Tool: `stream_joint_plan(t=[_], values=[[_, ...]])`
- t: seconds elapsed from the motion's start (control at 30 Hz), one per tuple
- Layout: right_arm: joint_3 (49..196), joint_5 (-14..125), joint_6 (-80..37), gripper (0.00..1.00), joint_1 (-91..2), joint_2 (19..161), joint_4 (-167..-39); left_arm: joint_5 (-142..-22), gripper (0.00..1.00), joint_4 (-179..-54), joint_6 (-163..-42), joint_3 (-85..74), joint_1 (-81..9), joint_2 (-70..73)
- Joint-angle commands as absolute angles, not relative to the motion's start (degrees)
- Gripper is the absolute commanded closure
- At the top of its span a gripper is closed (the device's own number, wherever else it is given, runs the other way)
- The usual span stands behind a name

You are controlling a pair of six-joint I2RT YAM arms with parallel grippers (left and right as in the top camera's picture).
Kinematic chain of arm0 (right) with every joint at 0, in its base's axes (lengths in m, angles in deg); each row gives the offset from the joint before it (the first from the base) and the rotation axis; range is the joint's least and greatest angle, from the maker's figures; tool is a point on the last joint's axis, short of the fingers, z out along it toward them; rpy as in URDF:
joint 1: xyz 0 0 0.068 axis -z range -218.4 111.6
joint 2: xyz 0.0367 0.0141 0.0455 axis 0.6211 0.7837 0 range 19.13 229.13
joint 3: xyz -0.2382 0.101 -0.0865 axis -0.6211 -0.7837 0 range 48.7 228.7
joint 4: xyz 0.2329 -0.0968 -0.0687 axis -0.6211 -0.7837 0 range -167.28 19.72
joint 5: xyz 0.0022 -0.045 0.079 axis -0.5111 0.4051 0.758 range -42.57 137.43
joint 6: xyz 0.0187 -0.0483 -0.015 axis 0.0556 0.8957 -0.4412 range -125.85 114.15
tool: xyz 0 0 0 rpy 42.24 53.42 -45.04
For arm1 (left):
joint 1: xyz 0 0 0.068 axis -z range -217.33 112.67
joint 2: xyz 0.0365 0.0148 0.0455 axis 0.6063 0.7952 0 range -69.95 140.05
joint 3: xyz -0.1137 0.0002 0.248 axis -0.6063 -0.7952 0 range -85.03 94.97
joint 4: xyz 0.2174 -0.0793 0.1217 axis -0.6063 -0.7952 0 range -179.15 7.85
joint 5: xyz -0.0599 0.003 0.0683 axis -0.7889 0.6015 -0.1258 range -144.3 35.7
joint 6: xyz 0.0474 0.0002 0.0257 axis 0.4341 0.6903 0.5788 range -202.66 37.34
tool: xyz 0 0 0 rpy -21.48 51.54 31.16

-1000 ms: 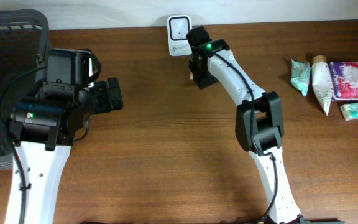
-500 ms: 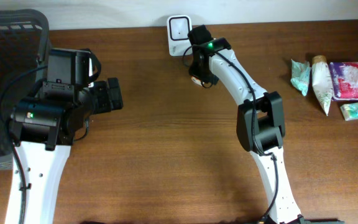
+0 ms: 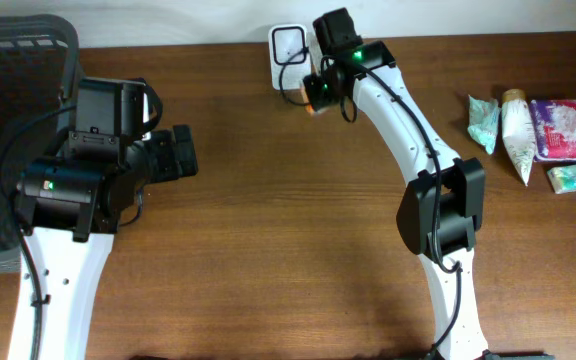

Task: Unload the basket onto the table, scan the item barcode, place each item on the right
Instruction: 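Hold the orange tissue pack under the scanner window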

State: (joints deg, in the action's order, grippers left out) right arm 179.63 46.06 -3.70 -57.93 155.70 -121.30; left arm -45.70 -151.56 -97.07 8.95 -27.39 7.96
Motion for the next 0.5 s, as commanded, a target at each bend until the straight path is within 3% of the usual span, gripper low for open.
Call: stream_joint_plan(t=[0.0, 0.13, 0.23, 0.37, 0.47], values=[[181.1, 35.6, 7.8, 0.96, -59.0, 154.6, -112.3, -45.5, 0.01, -151.5, -97.4, 9.4, -27.7, 7.9], [181.1, 31.7, 16.5, 0.96, -59.7, 155.7, -99.7, -45.5, 0.01, -151.5, -97.4, 9.4, -27.7, 7.9], [181.0, 30.1, 16.9, 0.96, -59.8, 158.4, -94.7, -45.5, 0.01, -151.5, -97.4, 9.4, -27.7, 7.9], [181.0, 32.9, 7.1, 0.85, -55.5, 159.1, -95.4, -45.5, 0.01, -151.5, -97.4, 9.4, -27.7, 7.9], [180.6, 50.5, 7.1, 0.61, -49.3, 159.4, -98.8, -45.5, 0.01, -151.5, -97.4, 9.4, -27.7, 7.9]])
